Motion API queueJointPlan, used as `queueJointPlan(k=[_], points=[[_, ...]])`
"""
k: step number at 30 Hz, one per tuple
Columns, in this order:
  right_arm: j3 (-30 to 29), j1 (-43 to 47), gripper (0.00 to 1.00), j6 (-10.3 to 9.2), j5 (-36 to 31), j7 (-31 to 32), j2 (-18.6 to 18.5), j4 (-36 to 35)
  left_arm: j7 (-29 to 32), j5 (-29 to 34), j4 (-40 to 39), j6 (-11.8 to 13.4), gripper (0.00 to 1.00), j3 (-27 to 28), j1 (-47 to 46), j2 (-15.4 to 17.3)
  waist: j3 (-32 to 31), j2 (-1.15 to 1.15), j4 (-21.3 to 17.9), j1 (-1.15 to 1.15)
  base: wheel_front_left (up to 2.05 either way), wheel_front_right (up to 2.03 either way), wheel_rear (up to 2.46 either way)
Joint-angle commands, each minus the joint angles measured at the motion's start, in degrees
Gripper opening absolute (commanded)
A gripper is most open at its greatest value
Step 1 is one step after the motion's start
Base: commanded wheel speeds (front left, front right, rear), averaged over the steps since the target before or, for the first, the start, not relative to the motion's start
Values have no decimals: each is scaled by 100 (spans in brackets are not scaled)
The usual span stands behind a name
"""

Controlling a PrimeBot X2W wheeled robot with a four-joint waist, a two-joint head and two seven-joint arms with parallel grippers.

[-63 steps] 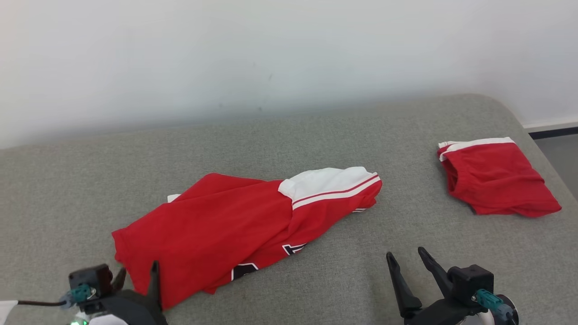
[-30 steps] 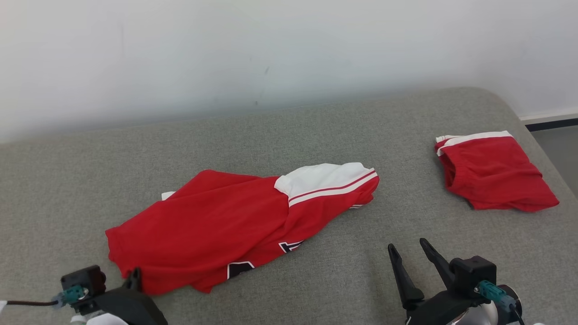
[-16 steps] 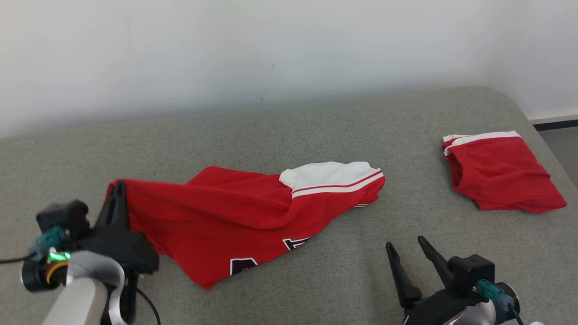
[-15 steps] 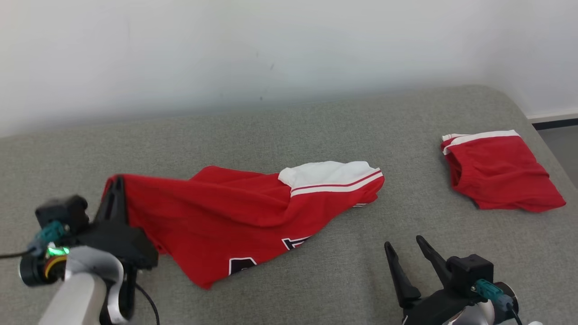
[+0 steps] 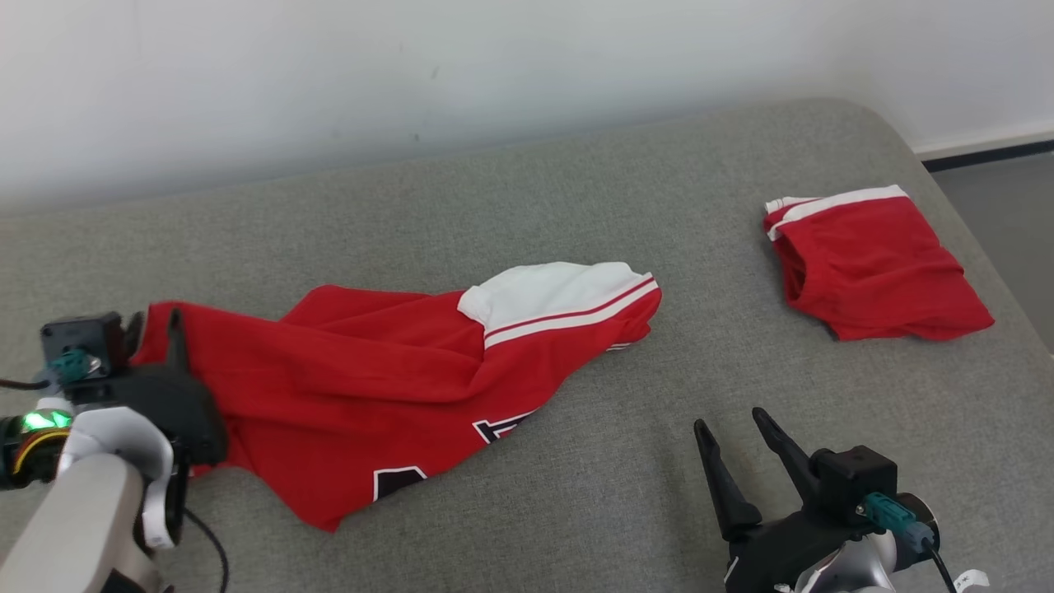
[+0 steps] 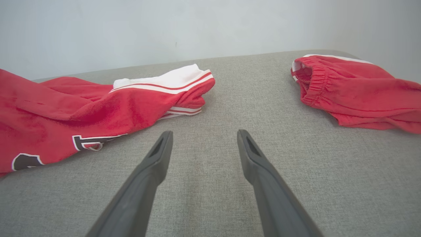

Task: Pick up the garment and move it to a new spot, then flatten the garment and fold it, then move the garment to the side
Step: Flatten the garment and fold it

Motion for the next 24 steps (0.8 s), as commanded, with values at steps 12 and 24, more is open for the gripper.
queueJointPlan(k=[12,24], points=[[-87,49,100,-15,-76,0,-29,26,-182,-217,204,16,100,83,388,-31,-37,0,290,-1,0,0,0],[50,166,100,-15,8,68,-49,-20,1105,321,-468,394,100,-797,616,-98,-231,0,287,-1,0,0,0]])
